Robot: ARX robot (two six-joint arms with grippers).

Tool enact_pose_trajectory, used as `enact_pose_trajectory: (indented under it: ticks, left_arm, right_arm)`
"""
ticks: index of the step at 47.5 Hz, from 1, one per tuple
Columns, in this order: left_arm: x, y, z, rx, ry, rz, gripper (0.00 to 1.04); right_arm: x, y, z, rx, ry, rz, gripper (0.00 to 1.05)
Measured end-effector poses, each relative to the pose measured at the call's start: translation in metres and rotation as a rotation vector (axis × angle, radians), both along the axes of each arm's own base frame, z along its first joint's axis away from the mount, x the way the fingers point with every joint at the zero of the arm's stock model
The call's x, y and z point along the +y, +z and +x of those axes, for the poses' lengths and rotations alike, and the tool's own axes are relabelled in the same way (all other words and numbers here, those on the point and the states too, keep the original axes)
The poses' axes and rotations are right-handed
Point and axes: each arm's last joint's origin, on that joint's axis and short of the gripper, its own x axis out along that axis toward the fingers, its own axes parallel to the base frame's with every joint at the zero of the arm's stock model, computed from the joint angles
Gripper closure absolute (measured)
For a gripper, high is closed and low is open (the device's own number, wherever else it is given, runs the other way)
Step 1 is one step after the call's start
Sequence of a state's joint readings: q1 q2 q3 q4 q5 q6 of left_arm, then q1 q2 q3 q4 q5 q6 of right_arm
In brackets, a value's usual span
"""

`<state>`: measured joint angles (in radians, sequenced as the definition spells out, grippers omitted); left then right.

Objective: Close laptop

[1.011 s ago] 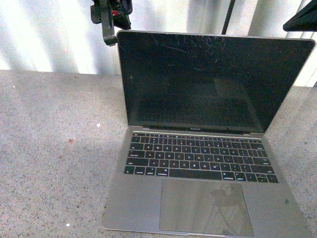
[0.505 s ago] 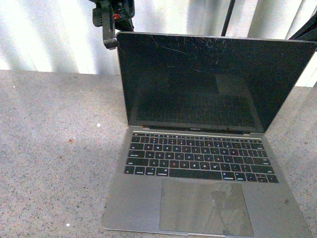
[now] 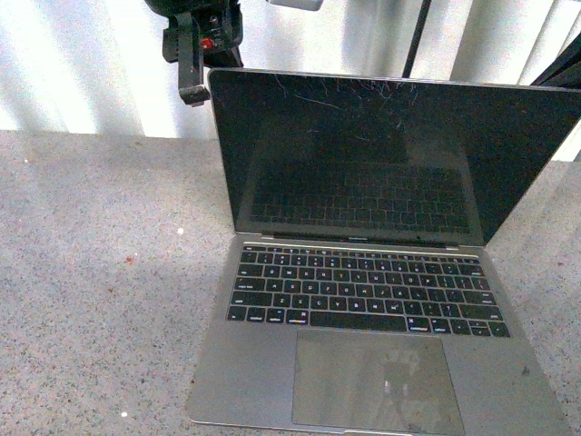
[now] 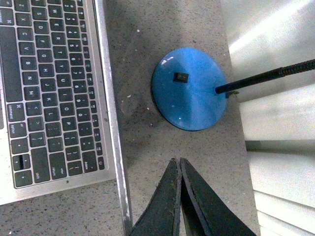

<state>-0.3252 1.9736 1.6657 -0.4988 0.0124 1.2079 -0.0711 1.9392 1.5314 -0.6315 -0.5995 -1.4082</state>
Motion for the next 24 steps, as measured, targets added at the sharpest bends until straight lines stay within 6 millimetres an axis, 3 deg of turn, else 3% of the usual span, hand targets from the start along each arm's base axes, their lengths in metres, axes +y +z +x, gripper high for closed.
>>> enact_pose_trajectory:
  ticks: [24]
  left_arm:
    - [-0.005,-0.009,-0.035,0.009,-0.052,-0.003,1.01]
  right_arm:
    - [0.01,0.001,-0.019,0.069,0.007,0.005,1.02]
